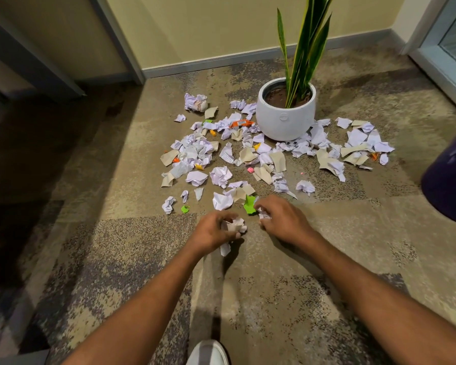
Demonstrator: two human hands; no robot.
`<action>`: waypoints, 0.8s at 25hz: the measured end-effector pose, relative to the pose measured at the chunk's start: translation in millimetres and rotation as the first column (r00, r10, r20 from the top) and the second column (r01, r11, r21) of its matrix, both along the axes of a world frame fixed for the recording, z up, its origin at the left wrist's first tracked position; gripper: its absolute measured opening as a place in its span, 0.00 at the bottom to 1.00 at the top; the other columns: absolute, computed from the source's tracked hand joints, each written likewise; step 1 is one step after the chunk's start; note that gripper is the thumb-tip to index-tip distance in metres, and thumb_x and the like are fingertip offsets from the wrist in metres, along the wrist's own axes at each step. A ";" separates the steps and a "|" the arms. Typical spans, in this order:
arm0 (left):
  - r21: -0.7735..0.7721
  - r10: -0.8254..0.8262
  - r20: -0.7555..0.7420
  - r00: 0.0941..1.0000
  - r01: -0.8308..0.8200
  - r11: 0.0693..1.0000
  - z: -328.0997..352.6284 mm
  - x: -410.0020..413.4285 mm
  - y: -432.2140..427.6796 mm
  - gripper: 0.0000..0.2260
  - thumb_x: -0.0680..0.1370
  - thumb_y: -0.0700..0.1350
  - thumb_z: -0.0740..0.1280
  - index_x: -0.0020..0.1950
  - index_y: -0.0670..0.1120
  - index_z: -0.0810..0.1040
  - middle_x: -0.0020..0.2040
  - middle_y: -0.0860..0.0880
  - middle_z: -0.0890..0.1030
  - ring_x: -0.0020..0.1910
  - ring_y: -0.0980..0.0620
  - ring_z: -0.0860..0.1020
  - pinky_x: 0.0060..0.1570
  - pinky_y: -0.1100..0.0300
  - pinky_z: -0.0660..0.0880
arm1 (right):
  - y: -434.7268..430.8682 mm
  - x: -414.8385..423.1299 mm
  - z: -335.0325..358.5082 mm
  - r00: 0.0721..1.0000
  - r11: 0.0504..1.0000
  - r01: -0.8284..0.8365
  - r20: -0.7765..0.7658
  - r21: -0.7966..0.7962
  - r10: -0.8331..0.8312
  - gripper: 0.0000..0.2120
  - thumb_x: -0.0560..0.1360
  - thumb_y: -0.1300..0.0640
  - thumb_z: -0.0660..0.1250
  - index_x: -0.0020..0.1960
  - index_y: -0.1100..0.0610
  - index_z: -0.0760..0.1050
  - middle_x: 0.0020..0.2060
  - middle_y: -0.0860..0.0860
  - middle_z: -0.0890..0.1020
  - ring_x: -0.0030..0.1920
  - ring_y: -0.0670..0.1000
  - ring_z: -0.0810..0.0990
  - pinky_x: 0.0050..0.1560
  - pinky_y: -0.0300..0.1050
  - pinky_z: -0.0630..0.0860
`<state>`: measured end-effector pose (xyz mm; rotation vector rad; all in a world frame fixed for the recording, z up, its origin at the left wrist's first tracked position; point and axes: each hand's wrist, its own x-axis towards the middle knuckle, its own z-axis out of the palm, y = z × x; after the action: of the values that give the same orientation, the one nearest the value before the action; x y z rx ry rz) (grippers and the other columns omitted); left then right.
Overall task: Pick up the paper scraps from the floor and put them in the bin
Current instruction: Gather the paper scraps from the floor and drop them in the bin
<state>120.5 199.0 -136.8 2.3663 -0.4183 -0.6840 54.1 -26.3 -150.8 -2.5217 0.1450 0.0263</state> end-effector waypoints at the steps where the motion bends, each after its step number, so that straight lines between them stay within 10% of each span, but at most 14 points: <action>1: 0.024 -0.017 0.036 0.999 0.016 1.000 0.7 0.8 3.5 0.31 0.71 0.52 0.83 0.73 0.56 0.78 0.66 0.52 0.80 0.60 0.56 0.79 0.60 0.55 0.79 | -2.0 2.8 3.4 0.999 1.000 0.021 -0.035 -0.010 -0.022 0.26 0.71 0.49 0.83 0.63 0.43 0.74 0.61 0.45 0.78 0.59 0.50 0.80 0.51 0.49 0.80; 6: 0.384 -0.248 0.057 0.967 0.208 0.900 6.1 -7.0 13.4 0.53 0.62 0.59 0.85 0.82 0.61 0.62 0.75 0.51 0.63 0.73 0.48 0.64 0.72 0.45 0.72 | 1.1 16.1 12.7 0.932 0.988 -0.028 -0.360 -0.150 -0.029 0.62 0.61 0.37 0.86 0.84 0.49 0.54 0.80 0.57 0.62 0.78 0.63 0.67 0.70 0.62 0.75; 13: 0.271 -0.178 0.163 0.971 0.129 0.954 -1.8 -14.9 7.5 0.39 0.71 0.43 0.82 0.79 0.54 0.72 0.71 0.48 0.69 0.70 0.47 0.71 0.63 0.56 0.74 | 32.2 1.9 6.2 0.946 0.989 -0.148 -0.289 0.017 0.147 0.46 0.67 0.48 0.85 0.80 0.45 0.67 0.77 0.51 0.67 0.75 0.57 0.71 0.70 0.57 0.75; 20: 0.352 0.021 0.106 0.994 -0.057 0.934 2.5 -7.1 4.6 0.53 0.64 0.50 0.87 0.81 0.50 0.61 0.74 0.46 0.66 0.72 0.43 0.69 0.67 0.47 0.75 | 32.6 -1.4 6.9 0.925 0.996 -0.024 -0.379 -0.091 -0.012 0.63 0.56 0.39 0.89 0.80 0.51 0.57 0.79 0.58 0.60 0.76 0.64 0.70 0.68 0.61 0.77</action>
<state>113.4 203.6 -134.3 2.7526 -0.3093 -0.6682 52.7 6.2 -144.0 -2.5834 0.3000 0.5247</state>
